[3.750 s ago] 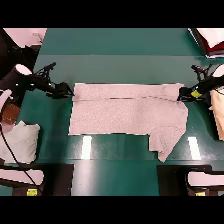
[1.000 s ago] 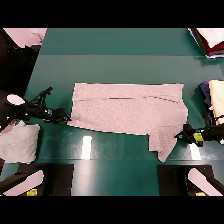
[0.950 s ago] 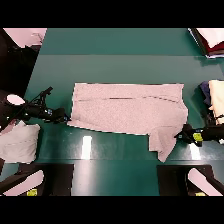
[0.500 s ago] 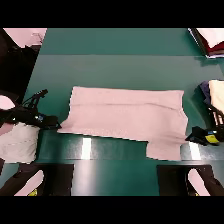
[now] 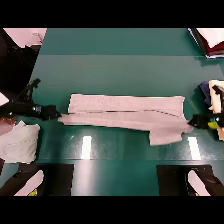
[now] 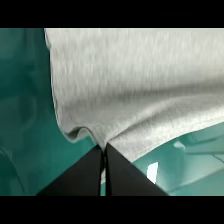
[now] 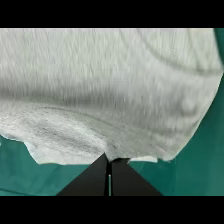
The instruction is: Fold the shirts.
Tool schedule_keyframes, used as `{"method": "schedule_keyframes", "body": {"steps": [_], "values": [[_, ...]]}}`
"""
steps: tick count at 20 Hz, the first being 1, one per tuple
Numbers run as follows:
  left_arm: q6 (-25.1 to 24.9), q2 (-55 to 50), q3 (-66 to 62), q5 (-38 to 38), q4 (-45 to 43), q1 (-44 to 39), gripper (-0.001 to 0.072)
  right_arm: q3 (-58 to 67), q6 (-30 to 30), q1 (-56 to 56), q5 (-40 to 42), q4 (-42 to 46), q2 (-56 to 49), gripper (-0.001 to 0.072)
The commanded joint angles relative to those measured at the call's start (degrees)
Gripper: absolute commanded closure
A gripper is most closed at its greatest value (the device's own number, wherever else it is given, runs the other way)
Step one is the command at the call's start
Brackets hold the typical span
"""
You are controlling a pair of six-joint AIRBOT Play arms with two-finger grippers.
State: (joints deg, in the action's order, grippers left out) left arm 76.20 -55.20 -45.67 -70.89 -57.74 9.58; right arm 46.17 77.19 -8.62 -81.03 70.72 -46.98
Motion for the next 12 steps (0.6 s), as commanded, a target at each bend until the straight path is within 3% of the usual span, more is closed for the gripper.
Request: {"method": "schedule_keyframes", "body": {"steps": [1, 7, 12], "values": [[0.92, -7.15, -6.75, 4.94, 1.53, 0.04, 0.0687, 9.53, 0.04, 2.34, 3.56, -0.26, -11.19, 0.07], [1.16, -20.33, -13.42, 7.04, 6.97, -0.87, 0.0686, 22.14, 0.04, 2.34, 3.26, -0.68, -26.8, 0.0699], [-2.05, -26.62, -15.78, 14.8, 7.17, -5.9, 0.0685, 28.22, 1.01, 2.36, 3.08, -0.74, -35.21, 0.0698]]}}
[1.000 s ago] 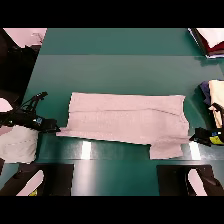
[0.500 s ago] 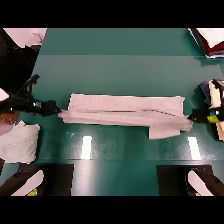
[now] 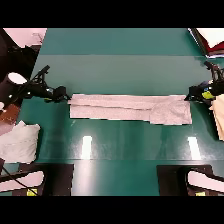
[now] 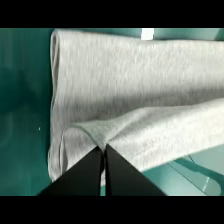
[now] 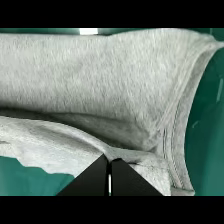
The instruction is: Fold the shirts.
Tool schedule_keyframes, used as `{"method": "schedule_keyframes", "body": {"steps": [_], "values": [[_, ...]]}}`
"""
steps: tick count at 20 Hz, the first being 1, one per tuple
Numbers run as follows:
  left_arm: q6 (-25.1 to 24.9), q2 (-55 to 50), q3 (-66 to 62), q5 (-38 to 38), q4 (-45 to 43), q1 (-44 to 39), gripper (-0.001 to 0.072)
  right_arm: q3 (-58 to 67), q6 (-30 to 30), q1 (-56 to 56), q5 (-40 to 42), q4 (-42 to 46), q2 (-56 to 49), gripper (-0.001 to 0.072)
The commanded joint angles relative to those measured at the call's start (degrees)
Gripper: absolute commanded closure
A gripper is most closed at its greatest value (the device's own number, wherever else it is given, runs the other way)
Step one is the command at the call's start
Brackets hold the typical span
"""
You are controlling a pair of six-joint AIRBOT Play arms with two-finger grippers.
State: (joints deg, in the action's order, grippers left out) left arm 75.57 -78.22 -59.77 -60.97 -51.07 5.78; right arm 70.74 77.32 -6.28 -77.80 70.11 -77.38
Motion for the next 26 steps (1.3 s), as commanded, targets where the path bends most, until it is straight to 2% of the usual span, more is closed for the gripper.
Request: {"method": "schedule_keyframes", "body": {"steps": [1, 2, 3, 4, 5, 6, 7, 9, 10, 11, 12, 13, 16, 20, 26], "values": [[-0.76, -3.8, -2.12, 6.43, 0.57, -2.1, 0.0684, 4.37, 1.46, 0.0, -0.02, -0.15, -5.84, 0.0698], [0.55, -3.8, -2.78, 7.91, 0.55, -2.1, 0.0576, 5.14, 1.51, 0.0, 0.15, -0.13, -6.62, 0.0697], [2.36, -3.78, -3.67, 8.74, 0.52, -2.1, 0.0275, 6.08, 1.51, 0.0, 0.33, -0.15, -7.32, 0.0694], [3.43, -3.78, -4.66, 8.87, 0.55, -2.1, 0.0126, 7.37, 1.49, 0.0, 0.52, -0.15, -7.91, 0.0632], [3.63, -3.74, -5.97, 8.2, 0.55, -2.1, 0.0129, 8.52, 1.49, -0.02, 0.79, -0.44, -8.15, 0.0404], [3.67, -3.72, -7.5, 7.02, 0.55, -2.1, 0.0129, 9.81, 1.42, -0.42, 0.48, -1.09, -8.11, 0.022], [3.78, -3.72, -9.35, 5.25, 0.57, -2.1, 0.013, 11.45, 0.28, -1.22, -1.2, -2.99, -8.11, 0.0196], [3.74, -3.54, -12.92, -0.35, 0.94, -2.12, 0.0131, 13.14, -2.97, -3.93, -5.62, -6.69, -8.11, 0.0196], [3.67, -3.48, -13.75, -2.82, 1.51, -2.12, 0.0196, 12.79, -3.87, -5.73, -7.96, -7.56, -8.11, 0.0196], [3.26, -3.37, -13.97, -4.7, 2.4, -2.12, 0.0422, 11.67, -4.35, -7.58, -9.22, -7.54, -8.11, 0.0196], [2.23, -3.39, -13.97, -5.64, 3.1, -2.12, 0.0606, 9.7, -4.66, -9.53, -9.01, -7.56, -8.11, 0.0196], [1.33, -3.41, -13.97, -6.14, 3.5, -2.12, 0.0685, 7.19, -5.05, -11.52, -8.11, -7.58, -8.11, 0.0196], [1.6, -3.41, -13.97, -6.54, 3.69, -3.54, 0.0686, 0.61, -8.76, -16.94, -5.97, -8.02, -9.16, 0.0196], [1.55, -3.56, -13.94, -4.81, 3.48, -10.25, 0.0685, -2.03, -14.91, -21.24, -6.4, -17.22, -15.23, 0.0198], [2.69, -3.56, -13.97, 3.74, 3.54, -18.53, 0.0686, -2.03, -17.07, -17.97, -4.5, -19.23, -20.09, 0.02]]}}
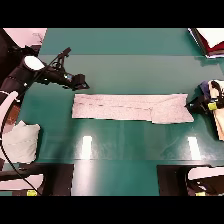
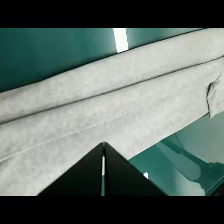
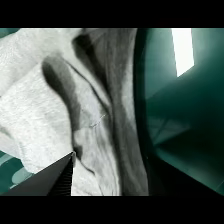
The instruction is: Fold the shirts.
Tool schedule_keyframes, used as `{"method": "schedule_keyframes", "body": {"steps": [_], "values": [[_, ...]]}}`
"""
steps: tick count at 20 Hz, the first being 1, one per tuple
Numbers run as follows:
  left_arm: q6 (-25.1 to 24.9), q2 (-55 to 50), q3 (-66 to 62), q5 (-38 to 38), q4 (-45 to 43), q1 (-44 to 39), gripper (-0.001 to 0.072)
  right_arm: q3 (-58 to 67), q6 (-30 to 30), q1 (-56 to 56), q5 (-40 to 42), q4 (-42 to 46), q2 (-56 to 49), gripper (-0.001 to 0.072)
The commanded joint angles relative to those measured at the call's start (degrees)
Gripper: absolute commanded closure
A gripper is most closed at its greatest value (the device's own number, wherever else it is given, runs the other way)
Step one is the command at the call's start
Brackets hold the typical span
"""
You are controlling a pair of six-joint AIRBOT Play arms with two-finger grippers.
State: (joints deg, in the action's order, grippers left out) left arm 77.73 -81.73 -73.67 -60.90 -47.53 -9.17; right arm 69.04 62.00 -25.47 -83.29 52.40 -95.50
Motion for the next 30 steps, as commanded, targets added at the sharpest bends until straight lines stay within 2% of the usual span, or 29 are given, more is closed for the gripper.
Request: {"method": "schedule_keyframes", "body": {"steps": [1, 2, 3, 5, 8, 9, 10, 12, 15, 18, 21, 30], "values": [[0.5, -0.07, -0.07, 4.11, -0.02, -4.68, 0.0686, -0.33, -2.19, 2.25, 1.25, -1.49, -2.12, 0.02], [0.74, -0.17, -0.04, 4.52, -0.02, -5.73, 0.0686, -0.33, -2.4, 3.15, 1.22, -1.77, -2.1, 0.0201], [1.62, -0.28, -0.07, 4.98, -0.02, -6.64, 0.0686, -0.33, -2.56, 4.09, 0.83, -1.95, -2.1, 0.0253], [2.45, -1.01, -0.07, 7.02, 0.0, -8.92, 0.0686, -0.33, -3.23, 6.27, -0.37, -1.99, -2.08, 0.0366], [2.51, -3.87, -0.15, 9.53, 0.04, -12.57, 0.0685, -0.33, -5.73, 9.2, -2.54, -1.97, -1.2, 0.057], [2.99, -5.27, -0.39, 10.19, 0.04, -13.73, 0.0685, -0.33, -5.73, 9.97, -2.43, -1.97, -0.15, 0.0661], [3.02, -6.82, -1.01, 10.51, 0.11, -14.73, 0.0686, -0.33, -5.7, 10.45, -2.45, -1.99, 1.27, 0.0698], [3.02, -10.73, -3.91, 10.25, 0.13, -16.5, 0.0686, -0.33, -5.16, 11.85, -2.56, -2.25, 5.57, 0.0699], [3.02, -16.9, -10.1, 10.58, 0.17, -18.97, 0.0686, 1.49, -1.07, 14.62, -4.04, -8.63, 12.96, 0.07], [3.34, -23.08, -16.35, 9.73, 0.15, -21.38, 0.0686, 8.72, 4.7, 18.95, -6.29, -13.22, 16.33, 0.07], [3.52, -27.56, -20.28, 8.35, 0.15, -23.06, 0.0686, 17.22, 9.31, 24.68, -6.84, -13.73, 16.74, 0.07], [4.96, -29.38, -20.68, 8.44, -0.7, -23.32, 0.0686, 28.94, 11.63, 35.1, -5.11, -13.25, 16.65, 0.07]]}}
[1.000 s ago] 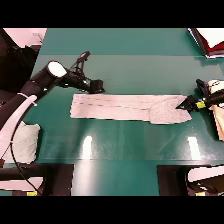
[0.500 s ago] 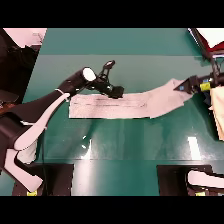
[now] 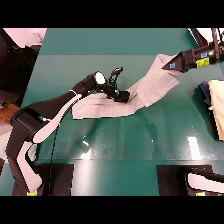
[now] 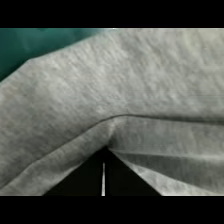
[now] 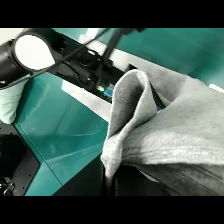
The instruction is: Fold the shirts.
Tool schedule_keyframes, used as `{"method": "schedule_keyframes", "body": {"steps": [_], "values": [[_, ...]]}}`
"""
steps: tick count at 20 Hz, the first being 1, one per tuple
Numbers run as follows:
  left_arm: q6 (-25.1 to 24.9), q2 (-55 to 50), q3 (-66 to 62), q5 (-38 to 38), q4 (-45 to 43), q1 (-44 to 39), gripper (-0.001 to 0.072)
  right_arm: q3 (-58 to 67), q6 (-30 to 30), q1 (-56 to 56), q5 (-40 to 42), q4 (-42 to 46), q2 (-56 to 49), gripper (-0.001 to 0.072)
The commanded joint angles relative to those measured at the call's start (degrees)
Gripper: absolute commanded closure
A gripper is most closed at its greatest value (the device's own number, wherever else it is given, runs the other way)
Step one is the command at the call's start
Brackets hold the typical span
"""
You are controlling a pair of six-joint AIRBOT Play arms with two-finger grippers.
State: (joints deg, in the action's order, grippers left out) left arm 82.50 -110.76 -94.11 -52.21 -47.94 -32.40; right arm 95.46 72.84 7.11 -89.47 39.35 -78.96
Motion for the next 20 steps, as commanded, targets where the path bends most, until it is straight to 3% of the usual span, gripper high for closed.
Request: {"method": "schedule_keyframes", "body": {"steps": [1, 8, 13, 19, 20], "values": [[0.26, -0.35, -0.31, -0.74, -0.22, -0.04, 0.0686, 2.69, 0.79, 3.02, 1.31, -0.22, 0.11, 0.07], [0.74, 3.93, -7.06, -10.78, -16.06, 1.57, 0.0687, 2.69, 0.61, 7.8, 3.37, -0.24, -3.02, 0.07], [0.52, 13.92, -7.63, -17.66, -19.23, 14.1, 0.0687, 2.69, -1.14, 15.65, 6.51, -0.28, -7.23, 0.07], [-0.42, 26.88, -7.63, -22.34, -19.41, 29.73, 0.0686, 2.71, -6.08, 32.33, 22.86, -0.33, -16.65, 0.0693], [-0.42, 28.59, -7.63, -22.27, -19.41, 31.47, 0.0685, 2.73, -7.1, 35.3, 26.95, -0.68, -18.75, 0.0616]]}}
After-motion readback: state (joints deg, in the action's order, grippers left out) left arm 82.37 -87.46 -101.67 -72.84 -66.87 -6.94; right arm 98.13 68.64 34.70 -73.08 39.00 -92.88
